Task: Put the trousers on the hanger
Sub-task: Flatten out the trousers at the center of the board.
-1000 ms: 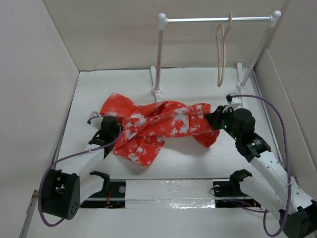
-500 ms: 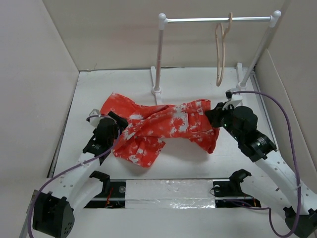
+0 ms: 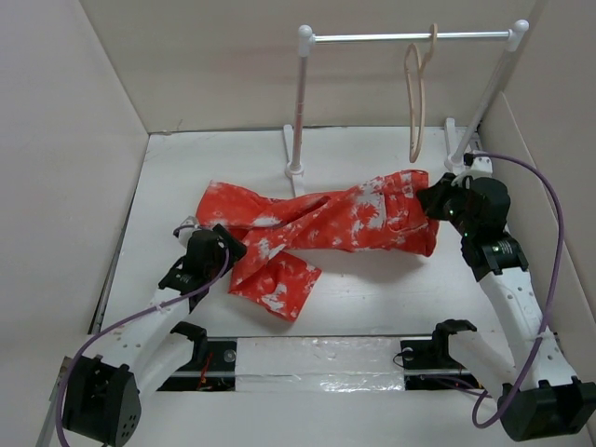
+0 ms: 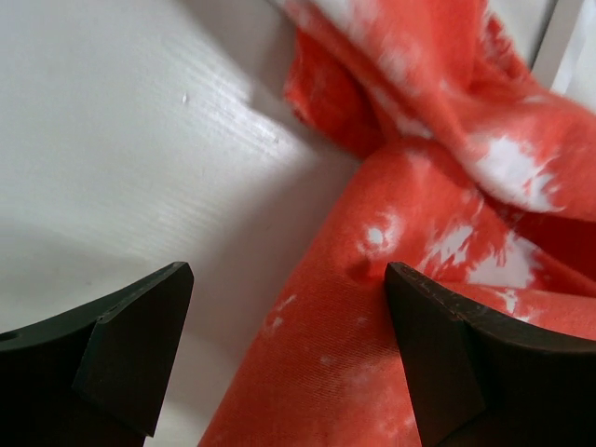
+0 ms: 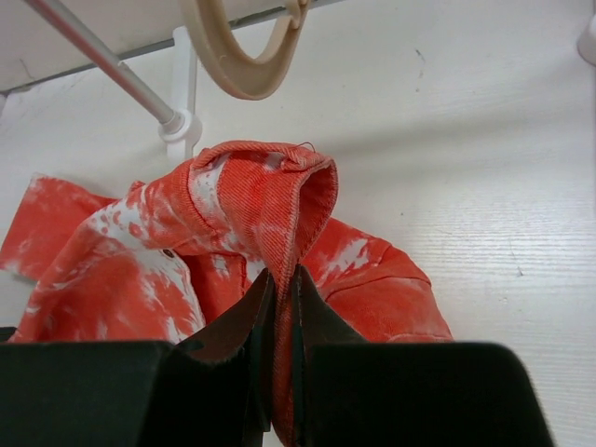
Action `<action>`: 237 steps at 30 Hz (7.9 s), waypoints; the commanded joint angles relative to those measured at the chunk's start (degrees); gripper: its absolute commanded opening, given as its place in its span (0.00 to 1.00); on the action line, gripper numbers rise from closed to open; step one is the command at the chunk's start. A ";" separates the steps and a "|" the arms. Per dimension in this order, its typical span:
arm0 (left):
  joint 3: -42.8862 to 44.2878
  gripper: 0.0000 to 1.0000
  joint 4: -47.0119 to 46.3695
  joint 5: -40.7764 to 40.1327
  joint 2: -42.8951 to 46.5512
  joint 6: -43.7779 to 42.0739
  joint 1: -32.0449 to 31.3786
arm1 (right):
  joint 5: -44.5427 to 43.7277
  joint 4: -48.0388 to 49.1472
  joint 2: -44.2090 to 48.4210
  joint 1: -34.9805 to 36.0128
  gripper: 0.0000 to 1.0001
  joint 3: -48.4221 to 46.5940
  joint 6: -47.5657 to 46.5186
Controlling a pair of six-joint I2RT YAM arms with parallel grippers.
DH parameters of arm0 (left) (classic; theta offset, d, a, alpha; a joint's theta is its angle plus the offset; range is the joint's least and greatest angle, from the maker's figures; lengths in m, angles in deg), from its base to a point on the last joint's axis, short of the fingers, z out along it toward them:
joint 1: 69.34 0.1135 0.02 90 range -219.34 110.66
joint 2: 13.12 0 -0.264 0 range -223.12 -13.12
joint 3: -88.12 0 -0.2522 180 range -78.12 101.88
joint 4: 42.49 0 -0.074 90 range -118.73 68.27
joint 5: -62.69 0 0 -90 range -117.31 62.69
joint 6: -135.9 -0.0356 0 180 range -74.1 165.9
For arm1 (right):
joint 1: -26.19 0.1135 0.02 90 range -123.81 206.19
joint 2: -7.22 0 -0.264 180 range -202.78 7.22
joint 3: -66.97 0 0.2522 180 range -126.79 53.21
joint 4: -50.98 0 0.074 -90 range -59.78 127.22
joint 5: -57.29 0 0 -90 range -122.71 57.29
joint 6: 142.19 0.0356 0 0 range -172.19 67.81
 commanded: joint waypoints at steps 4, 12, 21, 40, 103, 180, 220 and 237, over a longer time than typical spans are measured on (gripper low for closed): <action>-4.13 0.82 -2.34 13.24 0.19 -1.91 -0.02 | 2.06 7.47 -0.47 -0.73 0.00 -1.47 -0.16; -7.13 0.53 -3.49 18.44 7.31 2.74 -2.48 | 2.59 9.05 -1.79 -0.12 0.00 0.20 0.20; 3.84 0.00 -8.23 10.72 9.16 3.71 -2.48 | -2.76 5.29 1.72 8.92 0.00 0.12 -2.08; 57.90 0.00 -0.84 -12.35 -10.29 -20.62 0.95 | -22.88 -16.79 14.83 31.97 0.00 -19.77 0.45; 21.88 0.17 -12.45 -12.59 -44.45 10.76 20.28 | -2.95 14.50 2.96 36.27 0.16 14.88 -2.44; -6.68 0.59 5.30 -3.71 9.60 10.39 -3.18 | -17.98 9.49 -1.35 49.28 0.15 8.90 0.63; 33.05 0.00 3.11 -18.49 -11.29 -17.13 28.41 | -20.72 2.28 4.10 33.48 0.37 15.23 6.70; 48.55 0.48 5.31 -9.33 -41.75 -15.80 35.22 | -15.96 7.20 4.63 36.00 0.16 17.87 5.47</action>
